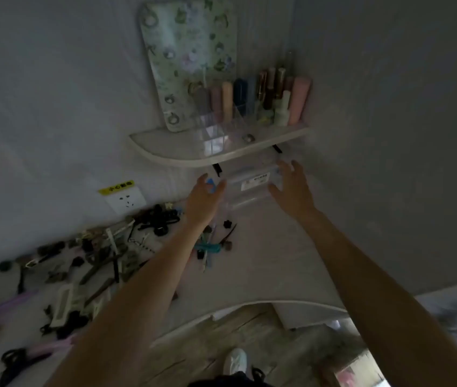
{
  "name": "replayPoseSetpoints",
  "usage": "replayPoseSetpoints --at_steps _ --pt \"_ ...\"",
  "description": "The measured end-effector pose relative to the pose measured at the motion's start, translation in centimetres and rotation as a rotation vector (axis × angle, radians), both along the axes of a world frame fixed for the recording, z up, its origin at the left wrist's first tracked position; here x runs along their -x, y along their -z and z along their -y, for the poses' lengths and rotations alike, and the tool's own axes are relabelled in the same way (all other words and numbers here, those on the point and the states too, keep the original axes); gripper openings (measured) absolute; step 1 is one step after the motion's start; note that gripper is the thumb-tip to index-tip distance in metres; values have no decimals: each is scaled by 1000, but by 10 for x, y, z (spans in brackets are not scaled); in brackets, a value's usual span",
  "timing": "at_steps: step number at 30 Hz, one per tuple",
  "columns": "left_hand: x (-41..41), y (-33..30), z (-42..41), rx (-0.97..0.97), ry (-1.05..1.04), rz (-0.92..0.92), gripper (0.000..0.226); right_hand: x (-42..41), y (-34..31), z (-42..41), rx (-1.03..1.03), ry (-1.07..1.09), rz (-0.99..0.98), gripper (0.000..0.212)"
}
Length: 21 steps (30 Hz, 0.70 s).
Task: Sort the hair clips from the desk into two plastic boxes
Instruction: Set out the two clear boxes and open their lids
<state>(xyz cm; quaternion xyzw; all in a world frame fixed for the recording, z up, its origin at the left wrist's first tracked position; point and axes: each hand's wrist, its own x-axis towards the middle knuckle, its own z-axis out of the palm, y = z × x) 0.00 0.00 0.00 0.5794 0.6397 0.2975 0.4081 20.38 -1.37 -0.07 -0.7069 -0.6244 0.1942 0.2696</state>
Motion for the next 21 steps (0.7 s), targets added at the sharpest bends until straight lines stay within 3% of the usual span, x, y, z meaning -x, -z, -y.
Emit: replayPoseSetpoints --at_steps 4,8,11,14,18,21 --pt "-7 -1 -13 40 -116 164 58 6 1 -18 -35 31 -214 57" --pt "-11 0 -17 27 -71 208 8 7 -2 -14 -118 164 -382 47" --pt "-8 -4 0 14 -49 295 15 5 -6 11 -213 285 -441 42" --pt "-3 -6 25 36 16 285 7 1 -12 47 -245 438 -416 40" --pt "4 9 53 57 101 211 14 -9 6 94 -101 501 -464 41" --pt "7 24 74 27 216 73 18 -12 26 123 48 498 -325 35"
